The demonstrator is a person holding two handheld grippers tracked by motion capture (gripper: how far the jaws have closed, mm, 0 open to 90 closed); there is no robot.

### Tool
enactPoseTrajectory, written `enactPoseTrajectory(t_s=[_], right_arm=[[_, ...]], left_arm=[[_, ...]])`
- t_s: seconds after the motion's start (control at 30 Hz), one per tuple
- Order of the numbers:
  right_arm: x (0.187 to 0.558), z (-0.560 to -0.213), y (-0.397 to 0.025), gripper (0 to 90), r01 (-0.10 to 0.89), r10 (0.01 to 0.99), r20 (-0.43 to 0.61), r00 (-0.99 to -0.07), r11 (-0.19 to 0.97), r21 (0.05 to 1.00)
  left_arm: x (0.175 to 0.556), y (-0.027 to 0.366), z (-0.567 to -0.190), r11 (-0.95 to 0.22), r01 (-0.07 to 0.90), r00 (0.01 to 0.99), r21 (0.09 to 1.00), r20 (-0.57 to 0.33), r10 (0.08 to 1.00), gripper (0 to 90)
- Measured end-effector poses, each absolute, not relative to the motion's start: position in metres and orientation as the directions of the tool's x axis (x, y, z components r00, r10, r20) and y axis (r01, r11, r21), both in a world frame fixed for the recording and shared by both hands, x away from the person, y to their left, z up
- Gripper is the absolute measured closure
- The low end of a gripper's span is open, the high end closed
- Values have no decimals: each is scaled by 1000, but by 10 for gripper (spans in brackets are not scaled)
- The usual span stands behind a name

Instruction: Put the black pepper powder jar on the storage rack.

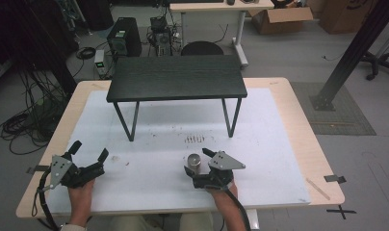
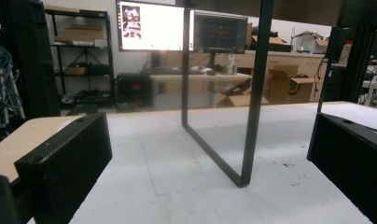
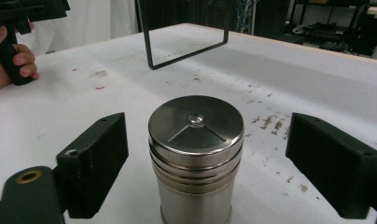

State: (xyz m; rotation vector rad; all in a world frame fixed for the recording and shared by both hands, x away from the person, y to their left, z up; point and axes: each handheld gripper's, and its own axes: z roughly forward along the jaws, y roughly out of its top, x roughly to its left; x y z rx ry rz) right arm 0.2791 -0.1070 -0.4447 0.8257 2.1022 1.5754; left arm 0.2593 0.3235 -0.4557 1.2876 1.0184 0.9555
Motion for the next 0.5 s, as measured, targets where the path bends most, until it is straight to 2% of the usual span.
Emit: enactPoseTrajectory(t_s=[0.5], right_arm=[[284, -444, -105, 322, 260, 629, 65, -774, 223, 940]], left_arm=[[260, 323, -456, 51, 8, 286, 999, -51, 957, 2]])
